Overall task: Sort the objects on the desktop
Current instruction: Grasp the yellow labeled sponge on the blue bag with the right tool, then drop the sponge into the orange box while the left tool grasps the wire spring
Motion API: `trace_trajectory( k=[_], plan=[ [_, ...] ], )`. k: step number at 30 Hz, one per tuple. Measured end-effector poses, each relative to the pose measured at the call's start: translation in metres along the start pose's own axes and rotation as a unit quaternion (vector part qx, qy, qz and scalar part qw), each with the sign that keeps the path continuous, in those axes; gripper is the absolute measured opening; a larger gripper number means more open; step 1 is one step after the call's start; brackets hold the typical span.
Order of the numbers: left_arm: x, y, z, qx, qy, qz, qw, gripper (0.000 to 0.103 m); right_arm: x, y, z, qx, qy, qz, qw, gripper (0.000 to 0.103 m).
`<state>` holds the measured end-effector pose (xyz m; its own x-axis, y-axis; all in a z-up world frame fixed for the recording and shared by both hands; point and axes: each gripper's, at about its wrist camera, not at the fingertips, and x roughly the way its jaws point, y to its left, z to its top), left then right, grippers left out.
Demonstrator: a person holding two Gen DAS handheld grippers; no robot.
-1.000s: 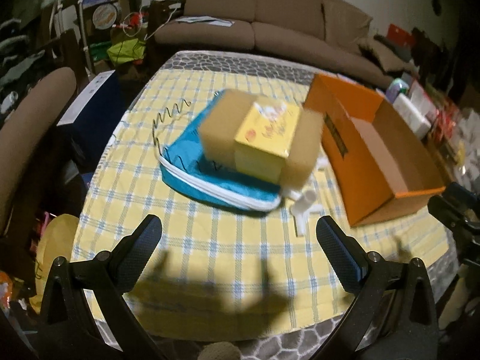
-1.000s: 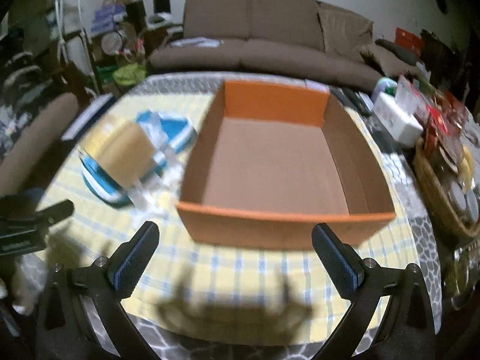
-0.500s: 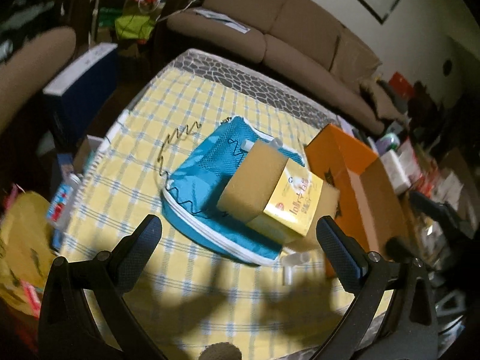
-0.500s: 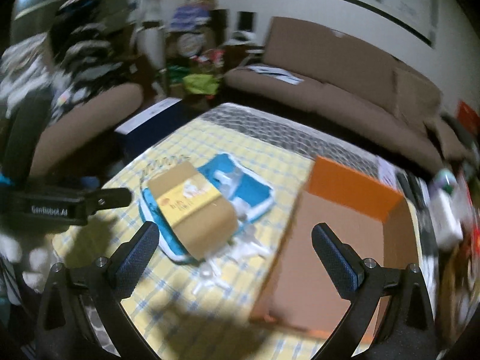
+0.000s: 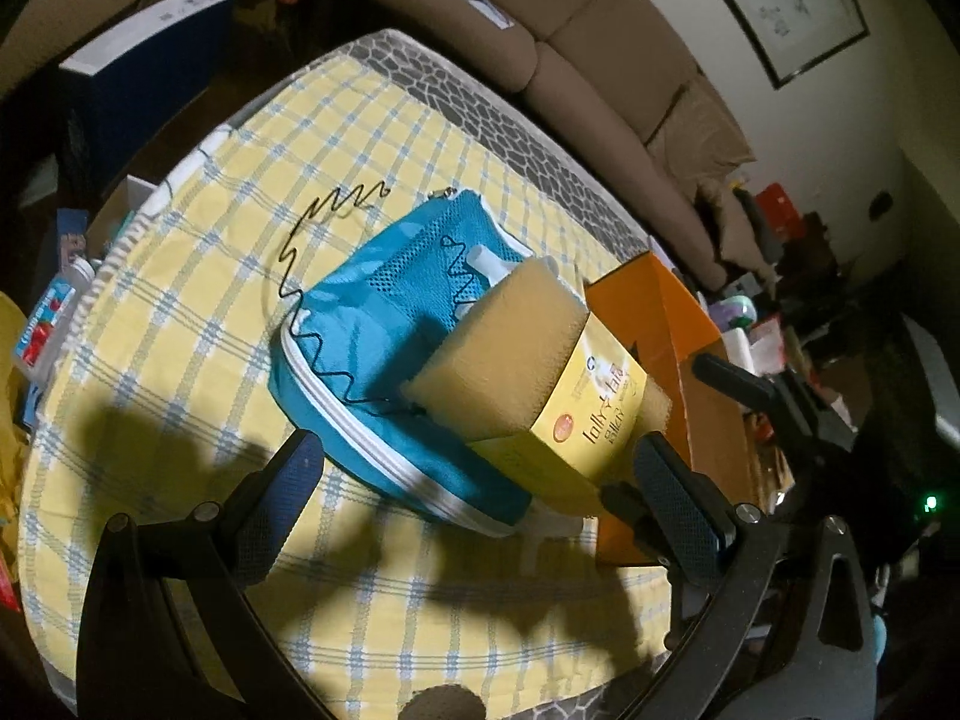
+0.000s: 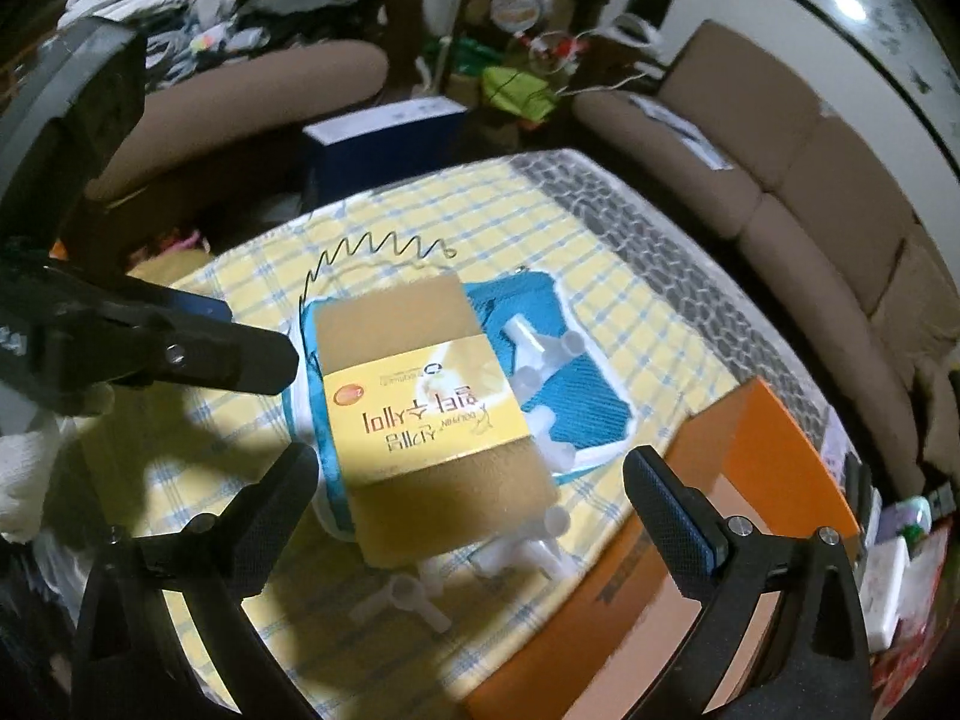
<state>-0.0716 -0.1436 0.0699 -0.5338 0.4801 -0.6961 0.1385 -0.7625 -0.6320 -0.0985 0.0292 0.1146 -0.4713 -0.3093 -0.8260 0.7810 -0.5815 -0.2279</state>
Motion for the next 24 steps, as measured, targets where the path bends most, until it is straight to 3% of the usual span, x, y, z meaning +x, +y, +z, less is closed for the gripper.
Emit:
trace_trajectory(
  k=[11,24],
  plan=[
    [0.02,-0.001,-0.003,-0.018,0.031,-0.023,0.9991,0.103,0.026,-0.012,0.005,0.034,0.03,0.056,0.997,0.103],
    [0.021,0.01,0.001,-0.047,0.032,-0.033,0.9979,0.103,0.039,0.011,0.002,-0.018,0.049,0.01,0.999,0.101]
  ],
)
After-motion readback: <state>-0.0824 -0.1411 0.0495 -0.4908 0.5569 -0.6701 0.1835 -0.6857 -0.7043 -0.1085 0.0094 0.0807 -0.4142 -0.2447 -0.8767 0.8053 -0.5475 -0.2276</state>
